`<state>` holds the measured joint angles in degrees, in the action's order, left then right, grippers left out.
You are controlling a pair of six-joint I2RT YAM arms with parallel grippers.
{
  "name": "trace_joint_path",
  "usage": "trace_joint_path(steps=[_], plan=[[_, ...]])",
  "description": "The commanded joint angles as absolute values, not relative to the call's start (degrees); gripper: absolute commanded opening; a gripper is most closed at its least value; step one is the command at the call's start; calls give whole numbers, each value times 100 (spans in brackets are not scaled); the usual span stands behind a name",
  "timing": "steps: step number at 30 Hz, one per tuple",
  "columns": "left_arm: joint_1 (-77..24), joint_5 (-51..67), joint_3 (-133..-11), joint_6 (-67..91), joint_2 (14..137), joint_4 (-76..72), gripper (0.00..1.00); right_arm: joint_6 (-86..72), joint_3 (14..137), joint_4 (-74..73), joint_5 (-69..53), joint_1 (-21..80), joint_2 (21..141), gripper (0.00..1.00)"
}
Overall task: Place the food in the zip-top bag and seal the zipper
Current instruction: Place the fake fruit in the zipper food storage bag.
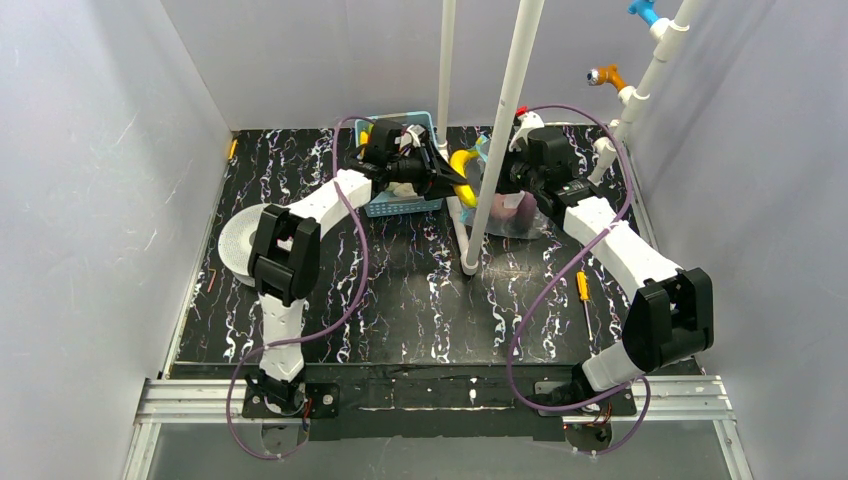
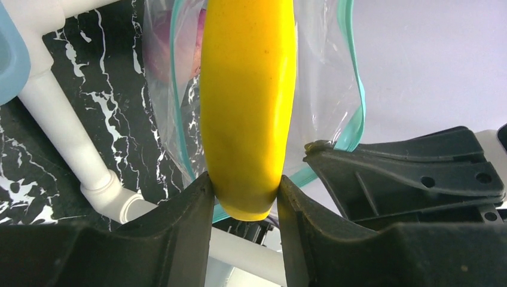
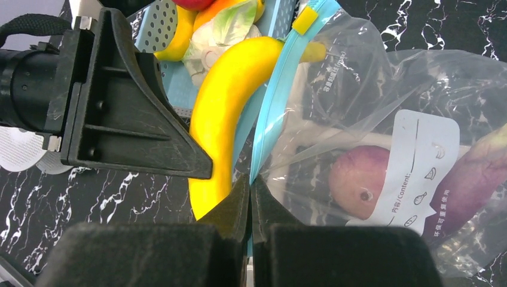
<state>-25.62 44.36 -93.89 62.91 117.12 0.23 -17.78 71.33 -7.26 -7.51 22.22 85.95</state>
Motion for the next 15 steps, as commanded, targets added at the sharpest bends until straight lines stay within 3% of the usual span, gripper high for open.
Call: trace_joint_path(steps=[1,5,15], plan=[[-2602,4460,-9448,6647,11626,-547,0,-1729,7151,-458,-844,2250,8449,1],[-2622,4582,-9182,6294,11282,-1365,0,-1782,7188,-492,-792,2250,8506,1],[-2987,4766,-9187,3959,10803,349,0,-1960,7343,-714,-956,2188,8515,1]])
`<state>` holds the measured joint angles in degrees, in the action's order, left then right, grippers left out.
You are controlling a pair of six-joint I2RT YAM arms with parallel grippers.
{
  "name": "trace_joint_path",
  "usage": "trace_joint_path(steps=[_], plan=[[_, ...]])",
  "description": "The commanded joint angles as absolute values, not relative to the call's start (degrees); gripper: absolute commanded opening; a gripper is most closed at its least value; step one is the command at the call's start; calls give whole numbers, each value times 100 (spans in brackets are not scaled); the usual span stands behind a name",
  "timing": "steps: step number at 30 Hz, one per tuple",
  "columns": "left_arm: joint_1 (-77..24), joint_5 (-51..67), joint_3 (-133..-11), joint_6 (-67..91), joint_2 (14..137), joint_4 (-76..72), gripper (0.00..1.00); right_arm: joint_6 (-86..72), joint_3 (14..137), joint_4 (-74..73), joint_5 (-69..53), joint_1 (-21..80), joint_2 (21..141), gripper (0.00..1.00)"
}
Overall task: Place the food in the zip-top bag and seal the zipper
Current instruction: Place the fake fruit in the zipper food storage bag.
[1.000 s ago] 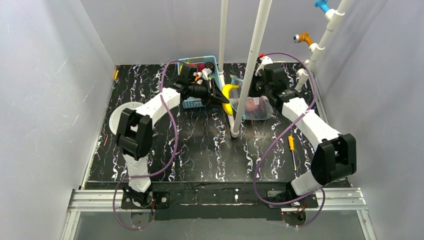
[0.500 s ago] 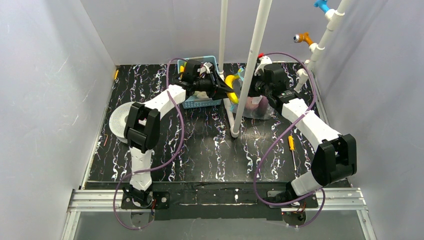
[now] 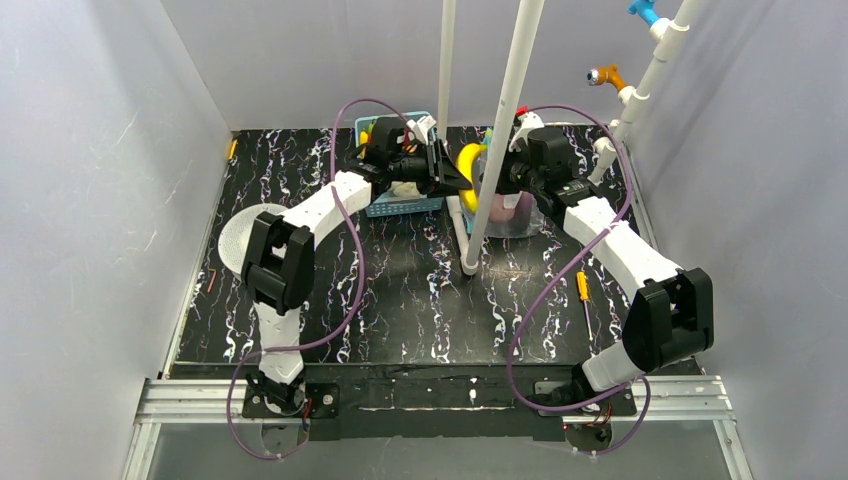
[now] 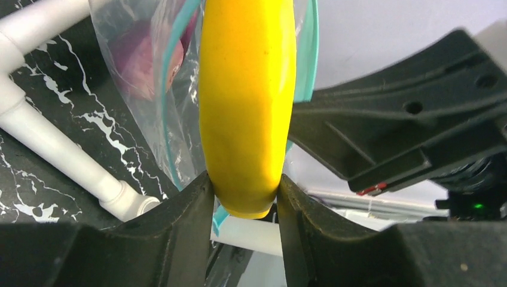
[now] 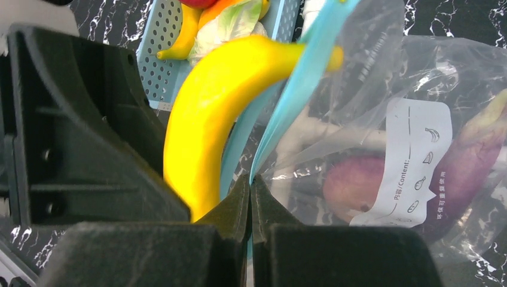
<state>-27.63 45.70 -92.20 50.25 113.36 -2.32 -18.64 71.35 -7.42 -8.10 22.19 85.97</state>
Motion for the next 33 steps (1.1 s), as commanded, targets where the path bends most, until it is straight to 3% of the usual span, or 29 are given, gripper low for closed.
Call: trace_joint_path(steps=[1,8,15,23,28,33], plan=[[-3024,4645,-9151,3788,10736,518,0,-1960,7348,-729,-936,2166,8521,1],[-3041,3938,-9201,4013,10589,973,0,-2002,7374,-740,-1175,2101,8604,1],[-3083,4245,-9893,5099,11345,802,0,-1882,7260,-611,-1295,2101,8488,1],[-3111,3999,-9744,4728,11349,1132,0,-1879,7284,-618,-1545,2101,8463,1],[-3164,3088,-9559,3844,11034,1517,0,-1888,7330,-661,-1719,2101,8455,1],[-3156,3079,-9456,3151,10742,1429,0,-1794,7345,-703,-1724,2101,8459,1]])
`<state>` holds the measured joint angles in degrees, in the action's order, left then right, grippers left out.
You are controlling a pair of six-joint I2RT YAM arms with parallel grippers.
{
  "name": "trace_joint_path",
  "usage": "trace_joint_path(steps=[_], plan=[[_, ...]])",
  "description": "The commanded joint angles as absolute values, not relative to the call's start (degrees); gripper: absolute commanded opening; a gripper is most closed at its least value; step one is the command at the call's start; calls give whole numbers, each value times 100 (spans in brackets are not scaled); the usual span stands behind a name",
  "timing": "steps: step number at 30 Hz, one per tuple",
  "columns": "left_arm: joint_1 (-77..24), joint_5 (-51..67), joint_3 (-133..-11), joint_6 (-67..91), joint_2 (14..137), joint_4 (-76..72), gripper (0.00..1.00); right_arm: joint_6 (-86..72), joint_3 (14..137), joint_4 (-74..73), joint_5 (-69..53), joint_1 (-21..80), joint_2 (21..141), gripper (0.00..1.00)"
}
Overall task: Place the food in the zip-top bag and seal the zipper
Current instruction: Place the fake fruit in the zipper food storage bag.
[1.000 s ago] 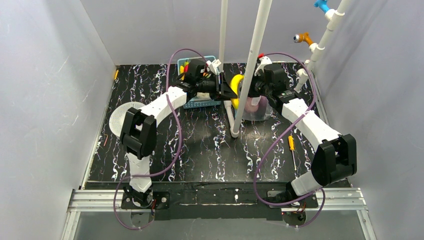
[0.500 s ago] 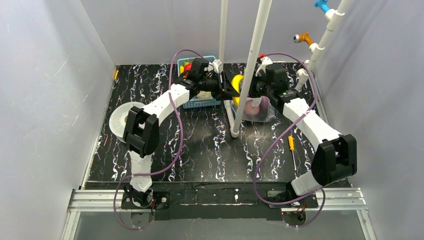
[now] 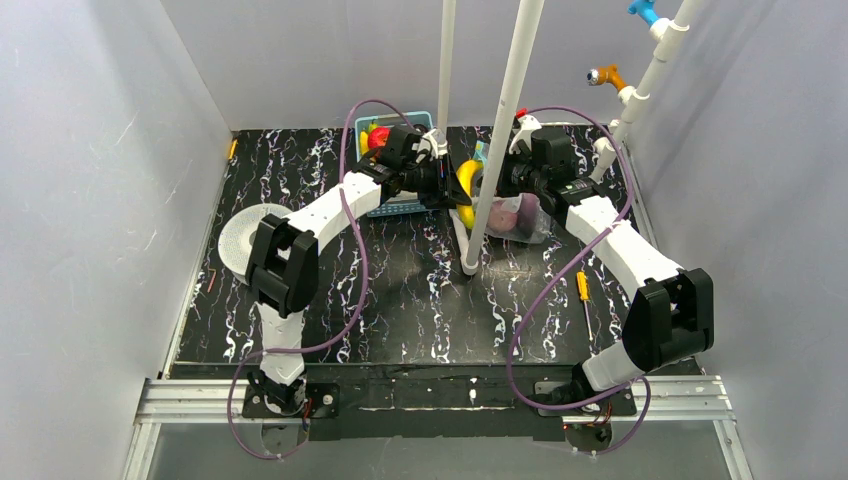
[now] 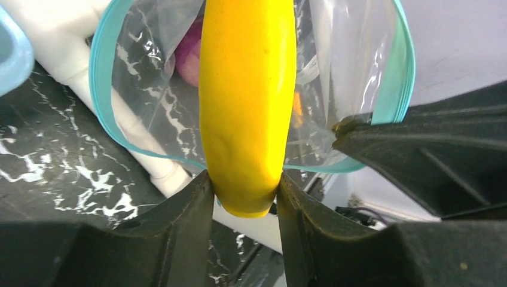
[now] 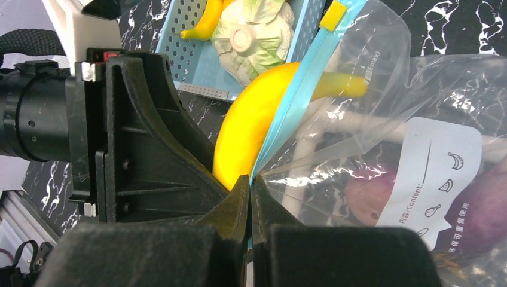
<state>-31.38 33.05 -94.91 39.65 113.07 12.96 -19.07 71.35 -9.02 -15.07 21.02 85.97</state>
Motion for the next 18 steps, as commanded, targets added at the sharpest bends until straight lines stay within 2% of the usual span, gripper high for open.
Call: trace_joint_path(steps=[1,14,18], plan=[[-3155,3108,-9521,3048,10749,1510,0,-1770,7347,-692,-1770,2097,8466,1],[-2804,3676,-10140,1942,10699,2350,4,-1569,7393,-573,-2647,2092,8655,1],[-2628,4552,-10356,1989,10774,2435,8,-1519,7424,-627,-2584,2092,8713,1]])
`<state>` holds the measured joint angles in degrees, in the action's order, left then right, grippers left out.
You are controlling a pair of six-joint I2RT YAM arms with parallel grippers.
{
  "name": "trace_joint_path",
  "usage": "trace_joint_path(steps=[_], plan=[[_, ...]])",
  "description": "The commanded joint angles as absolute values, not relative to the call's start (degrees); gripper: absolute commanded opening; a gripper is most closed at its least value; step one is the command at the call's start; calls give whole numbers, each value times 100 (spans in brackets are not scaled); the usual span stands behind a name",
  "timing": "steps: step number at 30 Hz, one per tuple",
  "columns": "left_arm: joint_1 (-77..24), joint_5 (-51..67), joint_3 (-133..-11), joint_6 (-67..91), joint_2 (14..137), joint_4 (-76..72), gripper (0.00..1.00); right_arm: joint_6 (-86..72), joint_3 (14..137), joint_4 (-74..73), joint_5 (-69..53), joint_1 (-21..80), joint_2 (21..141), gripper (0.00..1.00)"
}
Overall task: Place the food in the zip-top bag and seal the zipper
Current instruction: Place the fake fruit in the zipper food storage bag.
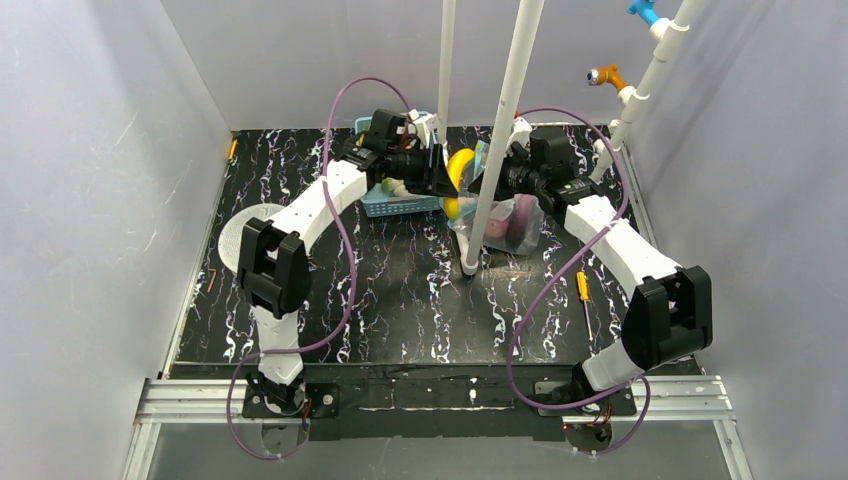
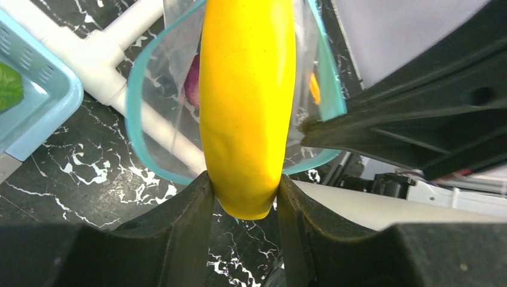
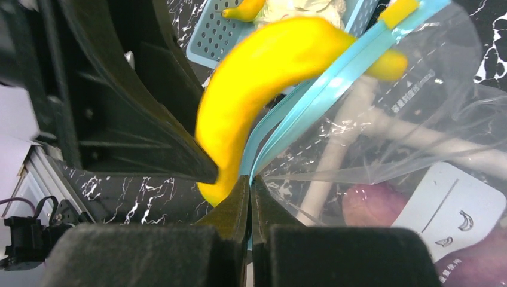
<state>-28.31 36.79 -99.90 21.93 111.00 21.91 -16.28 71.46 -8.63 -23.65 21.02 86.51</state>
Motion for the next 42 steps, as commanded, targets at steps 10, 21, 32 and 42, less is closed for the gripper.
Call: trace_joint_path(steps=[10,21,32,42], plan=[[-2587,4343,-9708,2733,10606,1612,4,-1595,7493,-608,-2874,2092,8832,1],[-3192,2877,-8525,3612,10173,-193,5,-1800,7454,-520,-2800,2093,8820,1],[-3207,3449,-8971,3126,10414,1146,50,-1793,7416,-505,-2690,2091,8735,1],[-2899,3410,-9201,2612,10033,2141,70,-1788,7446,-607,-2502,2075,8728,1]])
